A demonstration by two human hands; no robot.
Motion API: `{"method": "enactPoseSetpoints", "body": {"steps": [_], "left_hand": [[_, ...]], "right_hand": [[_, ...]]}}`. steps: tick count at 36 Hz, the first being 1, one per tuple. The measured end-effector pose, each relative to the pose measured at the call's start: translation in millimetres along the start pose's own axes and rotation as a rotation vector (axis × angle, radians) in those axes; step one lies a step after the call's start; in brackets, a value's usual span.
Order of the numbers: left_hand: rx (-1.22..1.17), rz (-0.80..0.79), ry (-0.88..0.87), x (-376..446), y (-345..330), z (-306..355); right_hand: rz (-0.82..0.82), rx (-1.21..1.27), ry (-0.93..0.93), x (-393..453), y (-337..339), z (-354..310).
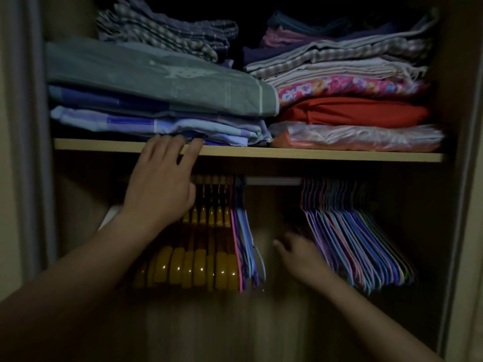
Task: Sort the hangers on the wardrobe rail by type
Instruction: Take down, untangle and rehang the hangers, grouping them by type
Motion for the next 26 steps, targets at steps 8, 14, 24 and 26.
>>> {"method": "enactPoseSetpoints", "body": {"steps": [8, 14, 24, 26], "left_hand": [[-0.055, 0.005, 0.110, -11, 0, -47], [-0.289, 0.024, 0.208, -9, 6, -48], [-0.240, 0.053, 0.164, -12, -2, -45], [-0.220, 0.054, 0.153, -12, -4, -44]], "right_hand": [[-0.074, 0.840, -0.419, -3, -65, 22], [0.237, 0.483, -0.190, -22, -33, 1], [0.560, 0.095, 0.187, 7, 29, -52], [0.541, 0.035, 0.157, 34, 35, -57]]}}
Point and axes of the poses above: each hand's wrist, its own x-axis towards the middle knuckle, its own y-axis out of the back of the hand, z = x × y, the point moved 6 cm from there along x, towards the middle knuckle, and after that the axes turned 11 degrees about x, right-handed, at the moved point
